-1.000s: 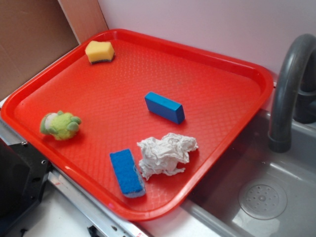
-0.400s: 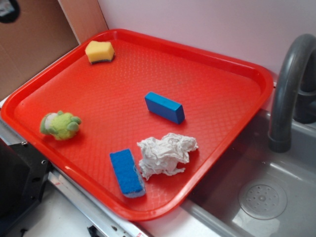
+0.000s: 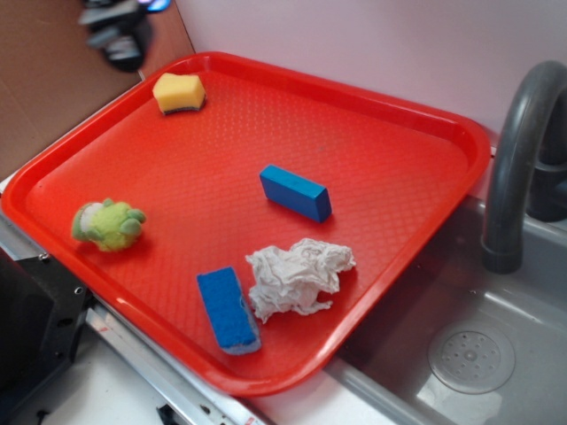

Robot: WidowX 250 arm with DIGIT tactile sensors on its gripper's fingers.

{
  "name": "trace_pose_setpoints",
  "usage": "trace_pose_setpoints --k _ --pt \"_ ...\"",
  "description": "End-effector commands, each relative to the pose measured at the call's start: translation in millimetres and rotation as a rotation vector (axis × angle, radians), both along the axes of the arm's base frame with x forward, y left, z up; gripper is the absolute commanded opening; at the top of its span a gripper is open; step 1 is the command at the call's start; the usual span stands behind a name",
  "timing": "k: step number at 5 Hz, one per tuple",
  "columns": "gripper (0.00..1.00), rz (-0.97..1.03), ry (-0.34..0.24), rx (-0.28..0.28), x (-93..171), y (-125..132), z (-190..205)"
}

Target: Grab the blue block.

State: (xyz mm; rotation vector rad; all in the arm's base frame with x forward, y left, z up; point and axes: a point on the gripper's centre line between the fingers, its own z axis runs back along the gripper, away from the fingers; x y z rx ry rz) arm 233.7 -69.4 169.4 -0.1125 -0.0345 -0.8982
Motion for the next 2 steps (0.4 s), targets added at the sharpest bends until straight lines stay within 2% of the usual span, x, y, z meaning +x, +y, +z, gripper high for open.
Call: trace_pose_setpoints --k 1,2 --pt "1.00 -0.520 -0.038 0.009 4.4 -46.2 -20.4" --pt "1.00 -0.632 -0.053 0.053 2.2 -49.6 -29.5"
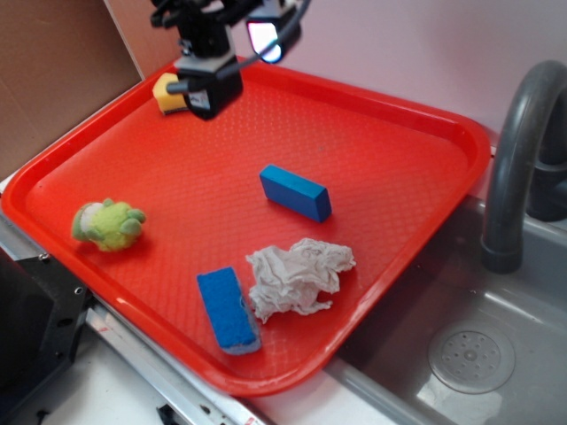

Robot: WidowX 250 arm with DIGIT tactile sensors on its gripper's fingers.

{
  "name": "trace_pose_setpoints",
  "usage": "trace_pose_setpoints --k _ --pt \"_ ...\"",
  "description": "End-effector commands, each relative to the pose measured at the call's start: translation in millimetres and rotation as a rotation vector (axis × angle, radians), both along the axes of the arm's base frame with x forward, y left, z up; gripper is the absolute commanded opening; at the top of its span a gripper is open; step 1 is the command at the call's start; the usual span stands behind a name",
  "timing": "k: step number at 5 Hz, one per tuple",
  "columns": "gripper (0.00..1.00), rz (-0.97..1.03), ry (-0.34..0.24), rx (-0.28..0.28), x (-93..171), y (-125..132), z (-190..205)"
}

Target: Grab the blue block.

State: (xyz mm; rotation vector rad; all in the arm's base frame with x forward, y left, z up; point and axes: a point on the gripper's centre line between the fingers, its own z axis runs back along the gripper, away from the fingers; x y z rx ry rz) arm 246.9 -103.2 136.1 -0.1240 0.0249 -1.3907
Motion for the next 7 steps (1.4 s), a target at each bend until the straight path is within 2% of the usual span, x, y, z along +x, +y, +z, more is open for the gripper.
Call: trace_pose_setpoints --k 1,3,5,6,7 --pt "1.00 -0.102 -0.065 0.078 -10.6 -17.5 -18.2" --pt "1.00 -0.055 -0.005 0.159 -4.4 -18.6 -57.6" --pt "1.00 -0.069 0.049 0.242 -9.8 -22.5 -92.0" --pt "1.00 -0.069 0.075 0.325 -11.2 -18.7 -107.8" --pt "0.00 -0.084 0.070 0.319 -10.6 -16.9 -111.4"
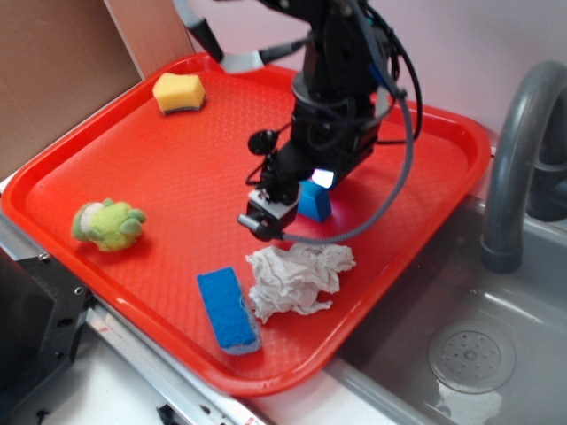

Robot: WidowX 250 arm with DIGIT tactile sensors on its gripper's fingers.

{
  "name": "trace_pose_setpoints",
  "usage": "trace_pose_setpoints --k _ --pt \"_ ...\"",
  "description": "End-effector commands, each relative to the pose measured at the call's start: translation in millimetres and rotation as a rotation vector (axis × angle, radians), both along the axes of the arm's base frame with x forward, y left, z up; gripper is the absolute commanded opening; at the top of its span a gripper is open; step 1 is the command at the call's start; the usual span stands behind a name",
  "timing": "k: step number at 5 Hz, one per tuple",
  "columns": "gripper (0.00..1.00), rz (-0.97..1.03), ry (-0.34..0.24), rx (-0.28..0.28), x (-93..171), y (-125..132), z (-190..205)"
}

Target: Grab the blue block.

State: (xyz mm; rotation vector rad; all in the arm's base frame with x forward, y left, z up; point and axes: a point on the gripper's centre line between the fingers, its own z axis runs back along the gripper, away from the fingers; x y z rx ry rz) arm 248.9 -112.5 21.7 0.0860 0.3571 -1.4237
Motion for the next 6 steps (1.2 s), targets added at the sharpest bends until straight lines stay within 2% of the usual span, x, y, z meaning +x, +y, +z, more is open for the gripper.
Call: trace_pose_setpoints --k 1,2,3,4,5,6 --pt "0.00 -0.021 -0.054 -0.016 -12.9 -10.9 2.8" --pt "0.00 -0.015 -0.059 -0.008 -15.7 -11.5 0.5" --pt "0.00 0.097 -0.118 -0.020 -4.2 1.8 32.8" --pt "0.00 0.346 -0.221 -0.088 -3.2 12.2 81.7" --pt "0.00 0.598 -0.278 -0.129 -14.4 23.0 131.0" --pt "0.00 0.847 -0.341 -0.148 -31.5 40.2 179.9"
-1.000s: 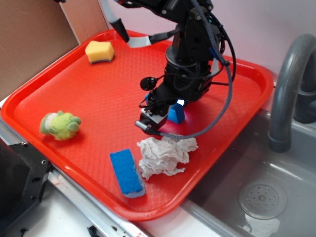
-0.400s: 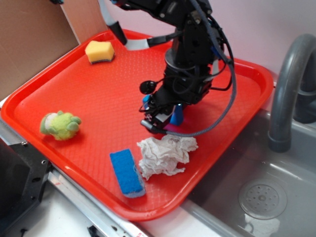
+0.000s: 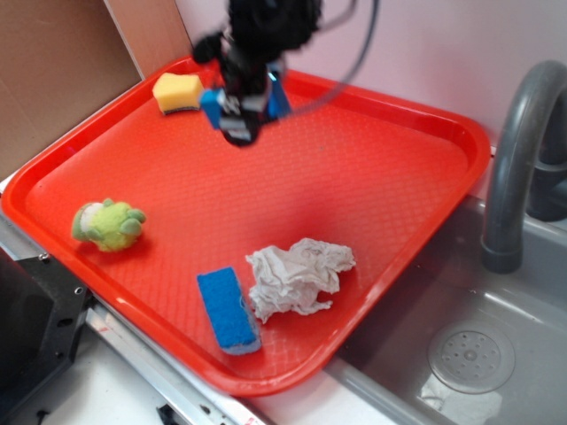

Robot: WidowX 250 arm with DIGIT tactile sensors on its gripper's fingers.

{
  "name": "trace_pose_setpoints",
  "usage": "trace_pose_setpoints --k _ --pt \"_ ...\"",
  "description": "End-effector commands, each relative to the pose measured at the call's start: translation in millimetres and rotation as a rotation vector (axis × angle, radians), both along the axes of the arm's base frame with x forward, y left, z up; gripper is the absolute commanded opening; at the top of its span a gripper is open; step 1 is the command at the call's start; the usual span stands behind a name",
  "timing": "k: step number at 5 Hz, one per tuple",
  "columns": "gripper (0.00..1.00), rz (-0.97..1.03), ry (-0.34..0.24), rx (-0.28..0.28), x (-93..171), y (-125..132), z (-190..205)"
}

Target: Grab the blue block.

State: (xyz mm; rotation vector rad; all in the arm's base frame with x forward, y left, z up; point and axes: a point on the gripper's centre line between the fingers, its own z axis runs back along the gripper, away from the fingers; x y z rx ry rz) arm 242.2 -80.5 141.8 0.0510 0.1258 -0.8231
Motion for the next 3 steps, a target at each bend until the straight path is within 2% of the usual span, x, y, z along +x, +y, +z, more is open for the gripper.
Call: trace_pose_setpoints --k 1,2,3 --pt "0.00 0.497 -0.195 -0.081 -36.8 22.8 89.5" --pt "0.00 0.743 -0.253 -0.056 -32.6 21.3 91.3" --pt "0.00 0.664 -0.196 -0.112 -23.1 25.8 80.2"
